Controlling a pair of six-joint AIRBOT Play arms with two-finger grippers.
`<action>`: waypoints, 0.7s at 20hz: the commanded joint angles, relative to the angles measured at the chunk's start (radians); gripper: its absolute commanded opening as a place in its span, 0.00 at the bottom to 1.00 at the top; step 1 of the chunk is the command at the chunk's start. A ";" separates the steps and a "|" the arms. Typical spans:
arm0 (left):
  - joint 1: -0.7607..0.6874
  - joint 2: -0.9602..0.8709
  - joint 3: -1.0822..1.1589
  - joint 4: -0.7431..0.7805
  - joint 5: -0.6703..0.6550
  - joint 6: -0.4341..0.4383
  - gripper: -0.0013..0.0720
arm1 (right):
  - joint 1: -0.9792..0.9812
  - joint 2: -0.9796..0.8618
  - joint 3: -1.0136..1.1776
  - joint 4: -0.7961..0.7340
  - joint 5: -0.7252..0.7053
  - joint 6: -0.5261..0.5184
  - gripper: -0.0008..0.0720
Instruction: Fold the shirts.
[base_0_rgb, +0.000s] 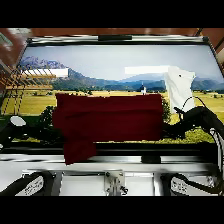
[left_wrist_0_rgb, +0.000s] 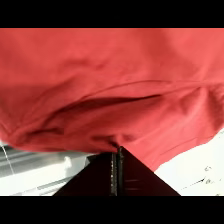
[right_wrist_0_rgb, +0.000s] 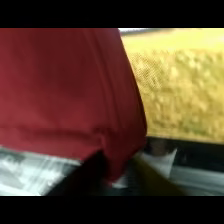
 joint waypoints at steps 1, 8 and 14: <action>0.001 0.001 0.053 0.001 -0.007 0.023 0.06 | 0.035 -0.005 0.021 0.027 0.003 0.021 0.13; 0.032 -0.018 0.304 0.001 0.084 0.119 0.06 | 0.074 0.069 0.260 0.010 0.108 -0.015 0.12; 0.025 -0.265 0.596 -0.001 0.116 0.102 0.06 | 0.182 -0.106 0.413 -0.064 0.309 0.062 0.12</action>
